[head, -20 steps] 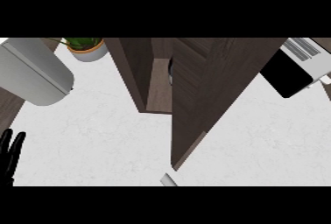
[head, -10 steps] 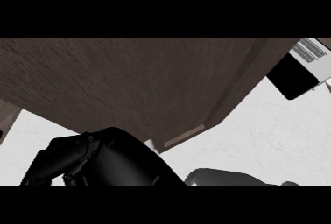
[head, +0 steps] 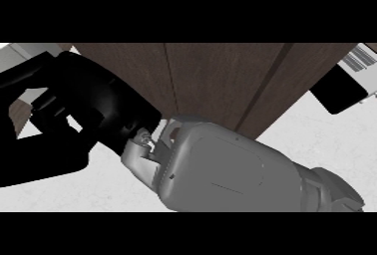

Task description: Pick up the wine, place it into the cabinet and close the cabinet

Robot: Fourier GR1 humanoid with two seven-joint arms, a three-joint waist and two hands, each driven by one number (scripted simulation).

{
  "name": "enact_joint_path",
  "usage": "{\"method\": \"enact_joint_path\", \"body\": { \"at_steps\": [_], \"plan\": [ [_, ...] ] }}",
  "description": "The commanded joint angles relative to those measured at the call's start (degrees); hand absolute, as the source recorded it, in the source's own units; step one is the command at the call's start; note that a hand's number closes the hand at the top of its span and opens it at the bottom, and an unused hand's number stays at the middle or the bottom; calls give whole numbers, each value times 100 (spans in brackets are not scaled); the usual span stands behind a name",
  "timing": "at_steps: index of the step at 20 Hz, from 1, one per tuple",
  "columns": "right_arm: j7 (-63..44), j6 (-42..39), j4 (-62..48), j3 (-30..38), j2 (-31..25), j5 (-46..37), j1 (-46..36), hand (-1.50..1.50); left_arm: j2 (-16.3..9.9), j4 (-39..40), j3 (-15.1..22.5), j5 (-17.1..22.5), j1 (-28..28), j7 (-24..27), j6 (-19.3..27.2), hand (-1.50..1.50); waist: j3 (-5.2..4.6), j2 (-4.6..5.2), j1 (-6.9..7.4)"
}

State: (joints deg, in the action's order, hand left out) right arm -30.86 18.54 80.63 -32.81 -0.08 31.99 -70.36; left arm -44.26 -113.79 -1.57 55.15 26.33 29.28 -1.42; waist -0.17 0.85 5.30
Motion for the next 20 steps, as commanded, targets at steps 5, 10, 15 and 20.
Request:
{"method": "enact_joint_path", "body": {
  "at_steps": [5, 10, 15, 20],
  "plan": [
    [-93, -1849, -1623, 314, 8, 1956, -631, 150, -202, 96, -414, 317, -104, -252, -260, -150, 1, 23, 25],
    [1131, -2195, -2968, 702, 8, 1292, -681, 150, -95, 341, -601, 368, -96, -266, -362, -150, 4, 16, -160],
    [1869, -1955, -3799, 1025, -140, 913, -739, 150, -112, 178, -855, 432, 140, -338, -425, -150, 6, 14, -115],
    [2062, -2018, -3868, 1057, -596, 893, -453, 150, -119, 19, -810, 357, 161, -394, -421, -150, 12, 18, -205]
  ]
}}
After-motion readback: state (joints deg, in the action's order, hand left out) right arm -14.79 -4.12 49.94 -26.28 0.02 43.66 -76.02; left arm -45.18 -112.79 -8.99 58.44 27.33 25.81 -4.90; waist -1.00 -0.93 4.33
